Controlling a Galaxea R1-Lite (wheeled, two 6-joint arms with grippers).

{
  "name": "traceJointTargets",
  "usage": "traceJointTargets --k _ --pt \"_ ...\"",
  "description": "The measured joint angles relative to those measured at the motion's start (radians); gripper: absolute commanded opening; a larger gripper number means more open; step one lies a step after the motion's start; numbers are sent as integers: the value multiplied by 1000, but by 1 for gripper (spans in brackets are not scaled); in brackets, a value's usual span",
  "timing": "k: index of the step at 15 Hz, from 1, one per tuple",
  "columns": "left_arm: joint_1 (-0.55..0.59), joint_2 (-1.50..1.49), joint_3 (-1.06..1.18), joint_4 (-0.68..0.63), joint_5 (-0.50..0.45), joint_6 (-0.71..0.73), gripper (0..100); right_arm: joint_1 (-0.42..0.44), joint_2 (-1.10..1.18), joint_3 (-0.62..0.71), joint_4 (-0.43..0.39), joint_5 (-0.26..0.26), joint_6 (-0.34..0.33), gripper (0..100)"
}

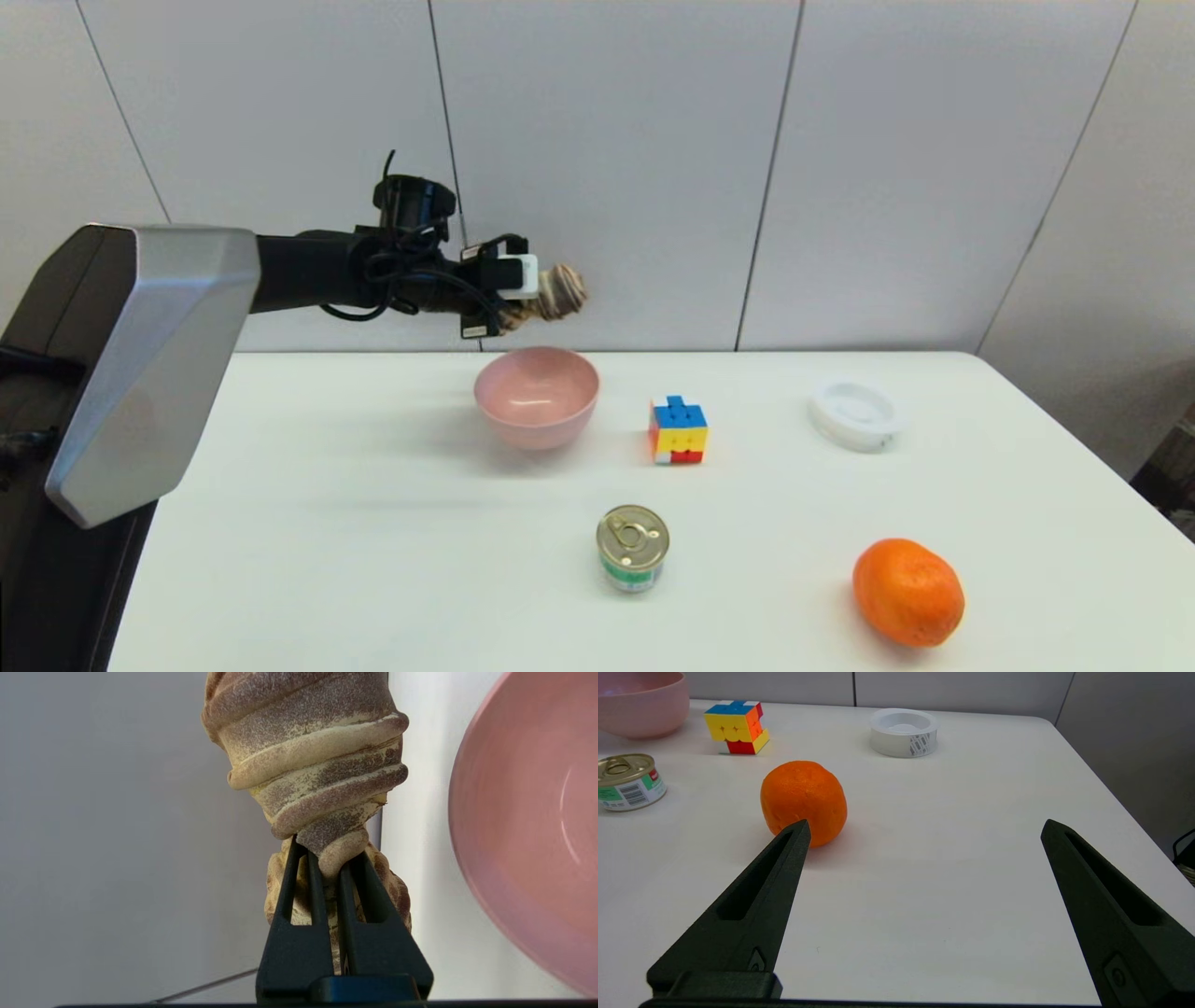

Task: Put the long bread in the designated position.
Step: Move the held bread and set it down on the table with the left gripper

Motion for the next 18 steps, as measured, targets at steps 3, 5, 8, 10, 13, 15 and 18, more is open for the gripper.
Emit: traceJointTargets --k 3,5,8,10,13,15,18 --pt "2 18 1 0 1 1 0 0 0 0 0 0 0 100" --pt "-1 32 1 0 1 0 0 0 0 0 0 0 0 100" --pt "-2 46 0 0 1 -1 0 0 0 0 0 0 0 100" --pt "-1 51 0 -3 1 -3 0 0 0 0 0 0 0 100" --pt "-1 56 0 -5 1 -4 0 0 0 0 0 0 0 100" --pt "-1 57 0 -5 1 -5 0 0 0 0 0 0 0 100" --pt "-2 58 0 -5 0 -7 0 0 0 0 0 0 0 100"
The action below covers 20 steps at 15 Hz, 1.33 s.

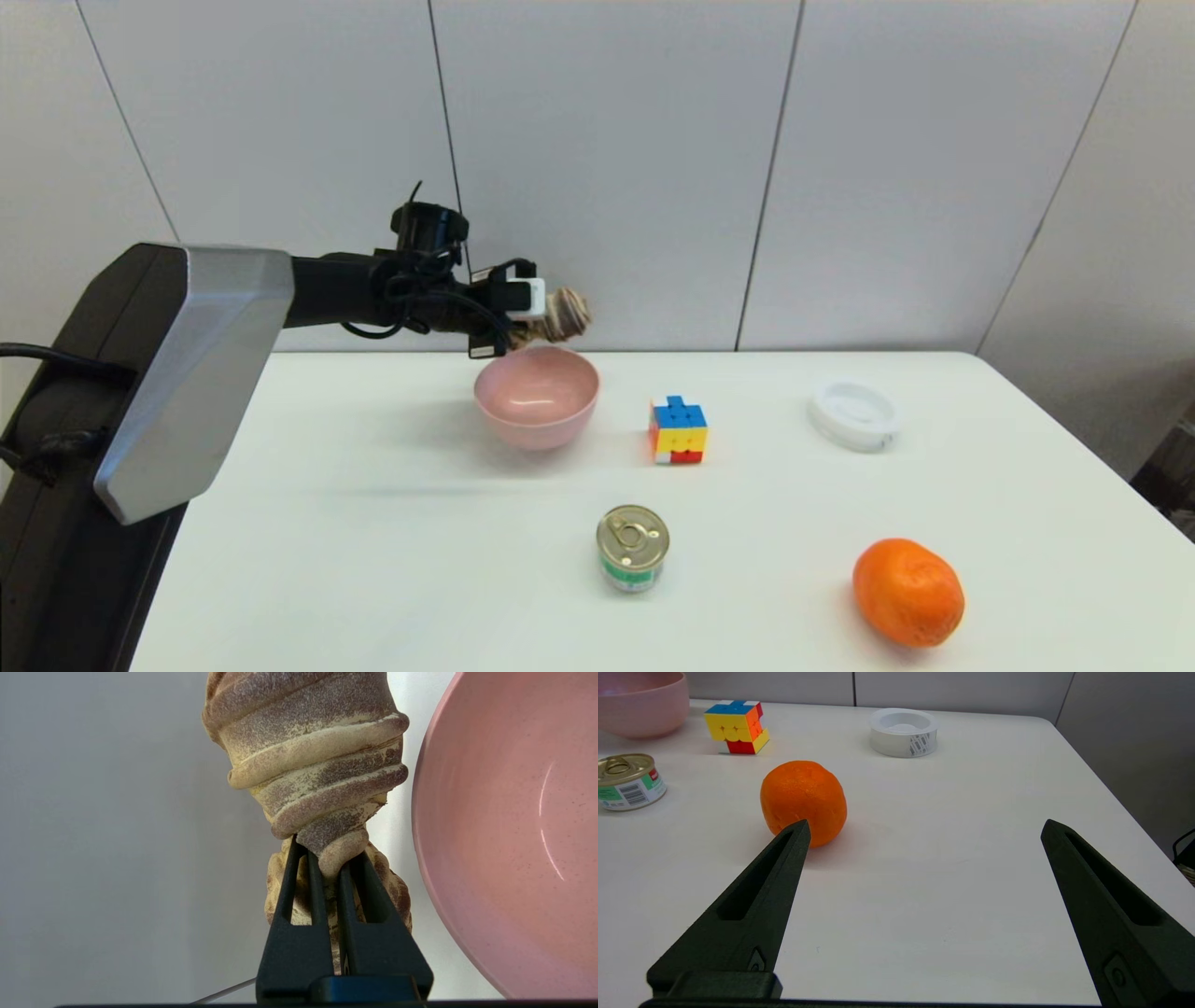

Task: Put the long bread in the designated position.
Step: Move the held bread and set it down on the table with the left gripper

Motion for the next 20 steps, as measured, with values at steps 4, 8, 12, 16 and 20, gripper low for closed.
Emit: traceJointTargets --k 4,8,12,16,20 --pt "0 0 0 -1 -2 0 0 0 0 0 0 0 0 100" --pt "1 1 0 -11 -4 -1 100 0 0 0 -1 0 0 100" --pt "2 1 0 -27 -5 -3 100 0 0 0 0 0 0 100" --pt "2 1 0 -27 -5 -4 100 0 0 0 0 0 0 100" --pt "3 0 0 -28 -5 -4 100 0 0 0 0 0 0 100"
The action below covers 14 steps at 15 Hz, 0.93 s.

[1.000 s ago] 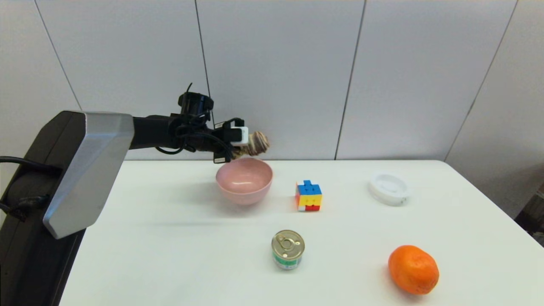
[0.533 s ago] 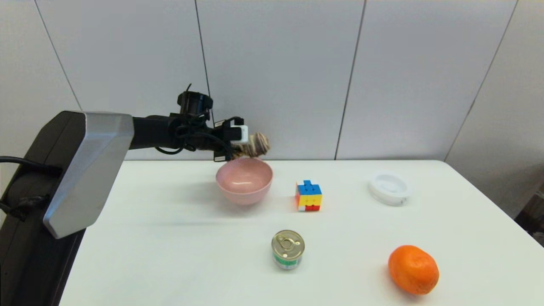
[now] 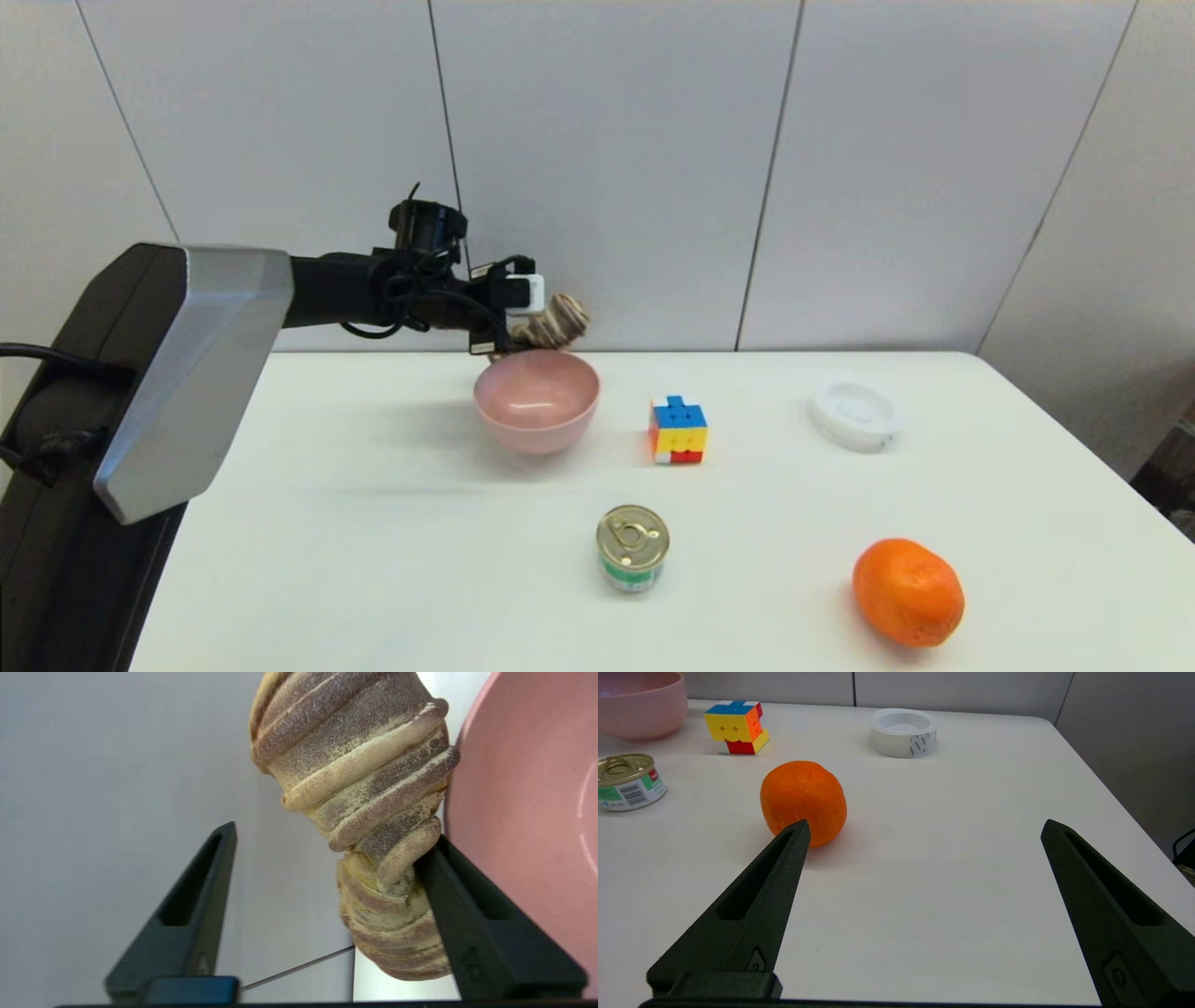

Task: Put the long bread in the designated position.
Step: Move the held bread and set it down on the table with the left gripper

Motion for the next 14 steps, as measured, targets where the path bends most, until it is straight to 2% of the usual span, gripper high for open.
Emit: traceJointTargets --k 14 --pt "1 -16 -10 -3 -1 -7 100 0 0 0 0 0 0 100"
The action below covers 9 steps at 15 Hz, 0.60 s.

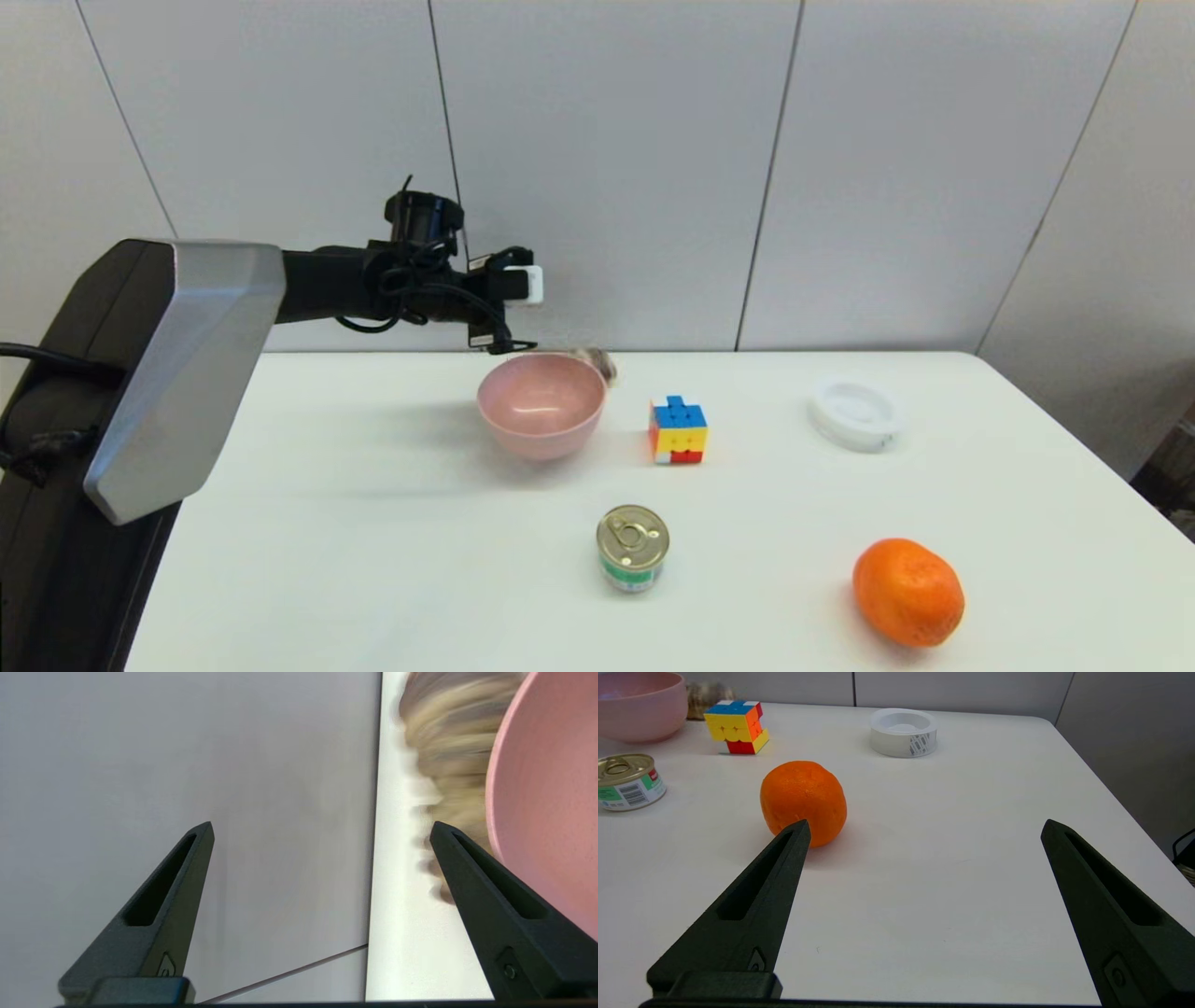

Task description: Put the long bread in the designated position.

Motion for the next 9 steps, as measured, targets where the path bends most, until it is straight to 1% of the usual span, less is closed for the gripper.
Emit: traceJointTargets --k 5,9 --pt "3 -18 -1 -1 0 -4 100 0 0 0 0 0 0 100" --pt "47 -77 1 24 -1 -11 100 0 0 0 0 0 0 100"
